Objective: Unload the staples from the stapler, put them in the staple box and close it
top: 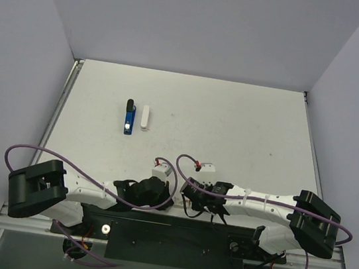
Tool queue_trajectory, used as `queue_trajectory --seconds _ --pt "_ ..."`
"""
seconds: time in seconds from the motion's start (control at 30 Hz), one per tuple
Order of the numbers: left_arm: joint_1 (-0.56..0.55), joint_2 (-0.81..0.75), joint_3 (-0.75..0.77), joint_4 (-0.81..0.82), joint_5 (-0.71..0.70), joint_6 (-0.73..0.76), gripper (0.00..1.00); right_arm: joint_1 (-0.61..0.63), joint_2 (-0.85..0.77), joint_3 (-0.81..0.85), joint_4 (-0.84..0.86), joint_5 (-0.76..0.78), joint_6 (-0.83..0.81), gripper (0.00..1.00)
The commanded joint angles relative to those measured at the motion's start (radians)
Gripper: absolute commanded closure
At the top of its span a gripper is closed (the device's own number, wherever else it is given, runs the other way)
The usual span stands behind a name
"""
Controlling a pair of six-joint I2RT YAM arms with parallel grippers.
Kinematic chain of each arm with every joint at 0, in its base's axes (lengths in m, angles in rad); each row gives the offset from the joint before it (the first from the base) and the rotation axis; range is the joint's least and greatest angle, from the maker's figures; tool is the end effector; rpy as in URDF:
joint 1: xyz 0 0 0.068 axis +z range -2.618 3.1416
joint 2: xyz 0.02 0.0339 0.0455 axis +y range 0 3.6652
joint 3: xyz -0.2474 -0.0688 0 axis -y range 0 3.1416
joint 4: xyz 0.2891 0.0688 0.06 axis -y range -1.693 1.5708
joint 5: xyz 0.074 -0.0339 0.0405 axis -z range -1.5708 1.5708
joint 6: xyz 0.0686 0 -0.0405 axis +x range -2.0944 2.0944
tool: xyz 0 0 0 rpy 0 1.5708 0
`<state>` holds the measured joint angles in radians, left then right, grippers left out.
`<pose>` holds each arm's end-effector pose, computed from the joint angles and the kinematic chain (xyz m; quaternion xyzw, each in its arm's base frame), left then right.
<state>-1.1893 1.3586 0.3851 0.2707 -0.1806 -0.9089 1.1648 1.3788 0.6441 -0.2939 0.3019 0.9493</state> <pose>0.1187 -0.2628 0.0586 0.0887 0.9000 -0.3223 0.2796 0.1370 0.2671 0.0876 -0.0624 0.9513 0.1594 0.2563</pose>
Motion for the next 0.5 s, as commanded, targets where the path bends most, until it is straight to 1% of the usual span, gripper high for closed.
queue_trajectory --seconds 0.0,0.23,0.47 --pt "0.002 -0.015 -0.011 -0.045 -0.023 0.001 1.0 0.016 -0.009 0.005 -0.004 0.026 0.046 1.0" --pt "0.002 0.017 -0.009 -0.025 -0.019 -0.001 1.0 0.033 0.02 0.034 0.004 0.017 0.052 1.0" --pt "0.0 0.033 -0.005 -0.016 -0.01 -0.001 1.0 0.039 0.008 0.042 0.003 0.029 0.063 1.0"
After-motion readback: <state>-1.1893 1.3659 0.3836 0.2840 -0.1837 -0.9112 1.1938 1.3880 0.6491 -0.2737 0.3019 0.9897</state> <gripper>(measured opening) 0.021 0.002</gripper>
